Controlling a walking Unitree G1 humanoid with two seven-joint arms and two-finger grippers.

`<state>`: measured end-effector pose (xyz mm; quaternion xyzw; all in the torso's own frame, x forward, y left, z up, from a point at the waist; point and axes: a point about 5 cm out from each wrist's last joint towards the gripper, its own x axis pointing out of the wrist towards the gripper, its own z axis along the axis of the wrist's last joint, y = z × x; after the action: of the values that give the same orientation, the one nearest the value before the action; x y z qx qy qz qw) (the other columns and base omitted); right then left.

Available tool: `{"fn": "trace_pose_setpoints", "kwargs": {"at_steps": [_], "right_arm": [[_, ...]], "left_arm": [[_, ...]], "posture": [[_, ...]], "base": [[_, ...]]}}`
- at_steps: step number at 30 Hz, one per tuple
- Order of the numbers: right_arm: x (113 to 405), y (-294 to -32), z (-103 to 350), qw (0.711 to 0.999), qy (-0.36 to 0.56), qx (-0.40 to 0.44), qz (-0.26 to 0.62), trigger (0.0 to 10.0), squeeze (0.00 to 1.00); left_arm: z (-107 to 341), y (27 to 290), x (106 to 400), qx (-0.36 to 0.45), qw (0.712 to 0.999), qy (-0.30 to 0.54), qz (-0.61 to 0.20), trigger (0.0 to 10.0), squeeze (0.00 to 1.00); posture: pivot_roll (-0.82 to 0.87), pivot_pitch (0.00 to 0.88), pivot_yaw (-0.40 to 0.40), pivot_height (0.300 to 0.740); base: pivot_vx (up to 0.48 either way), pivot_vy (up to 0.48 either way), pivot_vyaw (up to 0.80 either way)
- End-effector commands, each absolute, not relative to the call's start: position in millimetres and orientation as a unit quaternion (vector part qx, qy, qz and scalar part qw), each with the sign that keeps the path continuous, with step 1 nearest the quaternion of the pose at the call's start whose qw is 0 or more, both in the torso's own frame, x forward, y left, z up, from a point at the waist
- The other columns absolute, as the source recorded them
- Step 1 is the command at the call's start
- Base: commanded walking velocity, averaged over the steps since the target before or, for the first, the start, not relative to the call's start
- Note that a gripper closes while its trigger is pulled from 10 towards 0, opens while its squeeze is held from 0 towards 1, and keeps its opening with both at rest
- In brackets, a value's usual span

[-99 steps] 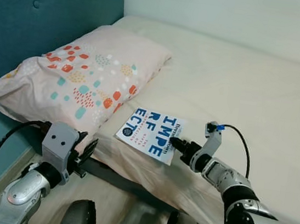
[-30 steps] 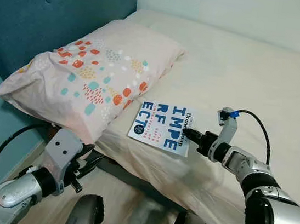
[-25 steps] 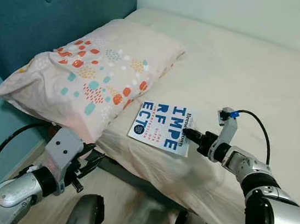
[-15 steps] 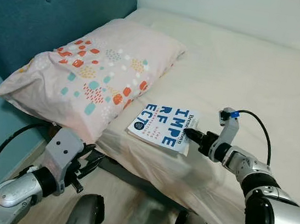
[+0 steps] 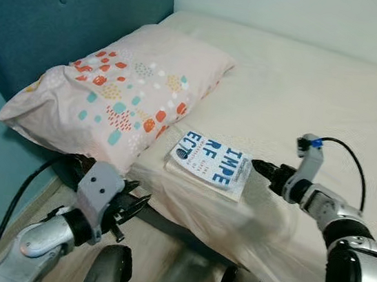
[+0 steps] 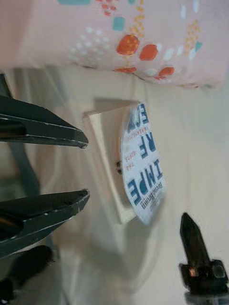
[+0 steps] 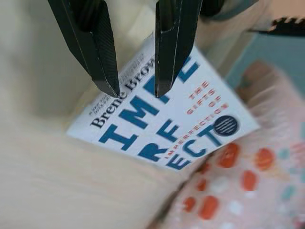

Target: Clean up the room

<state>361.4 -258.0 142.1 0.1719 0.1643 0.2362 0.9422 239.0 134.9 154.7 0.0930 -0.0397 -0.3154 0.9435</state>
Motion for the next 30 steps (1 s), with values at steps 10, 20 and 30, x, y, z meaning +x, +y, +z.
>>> {"fn": "trace_pose_setpoints", "kwargs": {"at_steps": [10,20,30], "right_arm": [[358.2,-220.0,142.3,0.927,0.104,0.134,0.334,10.0,0.00],[348.1,-157.3,121.5,0.981,0.013,0.025,0.193,10.0,0.00],[310.2,-133.3,96.5,0.991,-0.005,0.022,0.133,10.0,0.00]], "left_arm": [[143.7,127.3,246.9,0.059,0.950,-0.037,-0.306,10.0,0.00],[130.0,131.9,265.4,0.069,0.972,-0.023,-0.224,10.0,0.00],[121.1,144.5,279.8,0.073,0.992,-0.016,-0.105,10.0,0.00]], "posture": [[0.07,0.063,-0.057,0.575],[0.04,0.051,-0.052,0.575],[0.05,0.048,-0.061,0.605]], "base": [[0.000,0.000,0.00],[0.000,0.000,0.00],[0.000,0.000,0.00]]}}
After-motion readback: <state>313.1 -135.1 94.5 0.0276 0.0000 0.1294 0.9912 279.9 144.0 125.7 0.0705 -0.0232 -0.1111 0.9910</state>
